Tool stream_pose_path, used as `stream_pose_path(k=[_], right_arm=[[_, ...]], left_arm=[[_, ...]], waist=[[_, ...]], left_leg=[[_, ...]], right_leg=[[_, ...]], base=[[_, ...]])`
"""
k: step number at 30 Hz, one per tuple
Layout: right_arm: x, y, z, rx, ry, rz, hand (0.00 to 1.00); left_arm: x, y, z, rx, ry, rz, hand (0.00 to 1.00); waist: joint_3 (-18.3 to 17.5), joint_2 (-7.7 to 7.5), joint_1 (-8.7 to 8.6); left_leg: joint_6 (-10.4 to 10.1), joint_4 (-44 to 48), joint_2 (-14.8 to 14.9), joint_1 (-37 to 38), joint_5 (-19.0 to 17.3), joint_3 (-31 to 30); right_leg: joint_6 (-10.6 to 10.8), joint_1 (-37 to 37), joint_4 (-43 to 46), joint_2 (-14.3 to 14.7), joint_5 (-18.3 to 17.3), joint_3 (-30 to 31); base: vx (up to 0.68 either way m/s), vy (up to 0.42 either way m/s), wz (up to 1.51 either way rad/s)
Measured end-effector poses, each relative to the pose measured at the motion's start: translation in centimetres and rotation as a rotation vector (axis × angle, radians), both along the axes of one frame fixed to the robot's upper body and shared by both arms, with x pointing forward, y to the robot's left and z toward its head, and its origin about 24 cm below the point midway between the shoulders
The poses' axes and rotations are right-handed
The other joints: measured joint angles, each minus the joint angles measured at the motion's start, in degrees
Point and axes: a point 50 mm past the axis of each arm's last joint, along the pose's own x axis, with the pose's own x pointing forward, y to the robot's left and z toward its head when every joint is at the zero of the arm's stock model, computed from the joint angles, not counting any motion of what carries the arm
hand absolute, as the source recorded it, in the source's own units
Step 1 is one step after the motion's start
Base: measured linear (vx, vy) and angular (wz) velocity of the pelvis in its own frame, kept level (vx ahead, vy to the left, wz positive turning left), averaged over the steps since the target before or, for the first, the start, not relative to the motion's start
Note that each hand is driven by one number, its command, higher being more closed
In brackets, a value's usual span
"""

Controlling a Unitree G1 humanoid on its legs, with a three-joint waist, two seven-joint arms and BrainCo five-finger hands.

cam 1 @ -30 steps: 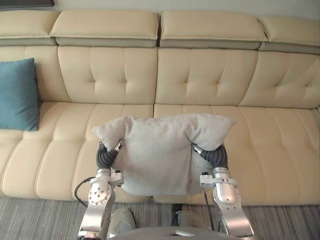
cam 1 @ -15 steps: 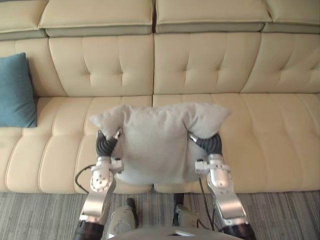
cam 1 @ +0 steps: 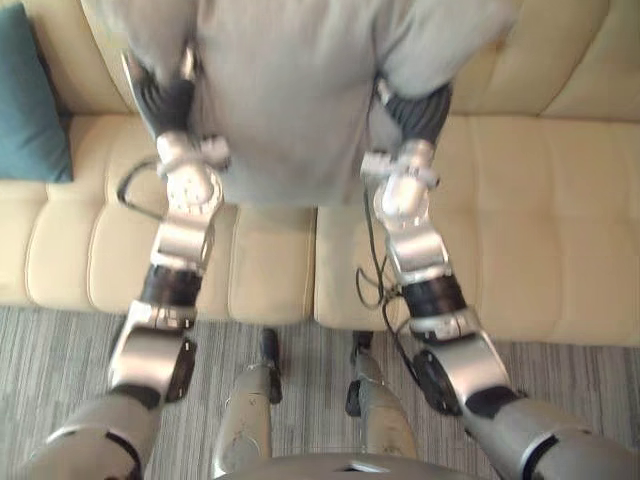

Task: Pick up cushions and gather them together orderly.

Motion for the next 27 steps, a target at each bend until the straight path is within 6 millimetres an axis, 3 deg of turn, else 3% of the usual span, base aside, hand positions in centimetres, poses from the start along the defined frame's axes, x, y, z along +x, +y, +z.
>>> stream_pose_path(k=[2, 4, 11, 12, 13, 17, 22, 27], right_arm=[[0.7, 0.1, 3.6, 0.012, -0.057, -0.023, 1.0], [0.9, -0.2, 5.5, 0.021, -0.079, -0.05, 1.0], [1.4, -1.5, 9.2, 0.022, -0.1, -0.118, 1.0], [1.4, -1.7, 9.4, 0.022, -0.098, -0.122, 0.0], [1.4, -2.0, 9.5, 0.021, -0.096, -0.131, 0.0], [0.2, -2.7, 12.5, 0.014, -0.183, -0.161, 0.0], [-0.3, -4.3, 13.6, -0.001, -0.217, -0.214, 0.0], [-0.5, -5.4, 13.9, -0.011, -0.215, -0.218, 0.0]], left_arm=[[0.6, 0.4, 4.3, 0.023, -0.057, 0.039, 1.0], [0.8, 0.0, 6.3, 0.022, -0.08, 0.038, 1.0], [1.9, -0.5, 7.9, 0.021, -0.034, 0.024, 1.0], [2.1, -0.5, 7.7, 0.019, -0.024, 0.016, 1.0], [2.1, -0.6, 7.6, 0.005, -0.019, -0.001, 0.0], [1.6, 0.0, 9.1, -0.081, -0.079, -0.024, 0.0], [1.3, -0.1, 9.5, -0.095, -0.111, -0.055, 0.0], [1.2, 1.4, 9.7, -0.096, -0.113, -0.038, 0.0]], waist=[[1.5, -0.1, -0.73], [3.3, -0.08, -0.88], [5.8, -0.02, -1.85], [6.0, 0.05, -1.82], [6.0, 0.07, -1.75], [6.2, 0.03, -1.33], [7.3, 0.01, -0.89], [7.6, -0.04, -0.65]], left_leg=[[-0.1, -1.0, -0.3, -4.2, 1.8, -0.1], [-0.1, -0.6, -0.1, -6.3, 2.1, -0.1], [-0.2, 0.5, 0.6, -14.0, 2.4, -0.5], [-0.2, 0.5, 0.6, -14.5, 2.4, -0.6], [-0.3, 0.5, 0.7, -15.2, 2.5, -0.8], [-0.7, 0.1, 1.1, -18.3, 3.0, -1.2], [-1.1, -1.7, 1.4, -19.2, 4.1, -1.3], [-1.5, -1.9, 2.4, -19.0, 4.4, -1.2]], right_leg=[[-0.4, -4.6, 0.0, -0.2, 1.3, 0.1], [-0.5, -6.7, 0.0, -0.1, 1.9, 0.3], [0.0, -13.6, 0.0, 0.3, 3.1, 1.3], [0.0, -14.0, 0.0, 0.3, 3.1, 1.3], [0.0, -14.6, 0.0, 0.4, 3.1, 1.3], [0.0, -17.8, 0.0, 0.9, 3.1, 1.3], [0.0, -19.3, 0.0, 1.3, 3.1, 1.3], [0.0, -19.3, 0.1, 2.1, 3.1, 1.3]], base=[[-0.1, -0.003, 0.08], [-0.07, 0.001, 0.01], [-0.06, 0.01, 0.03], [-0.03, 0.004, 0.06], [-0.04, 0.003, 0.07], [-0.04, -0.003, 0.04], [-0.03, -0.004, 0.02], [-0.03, -0.006, -0.05]])
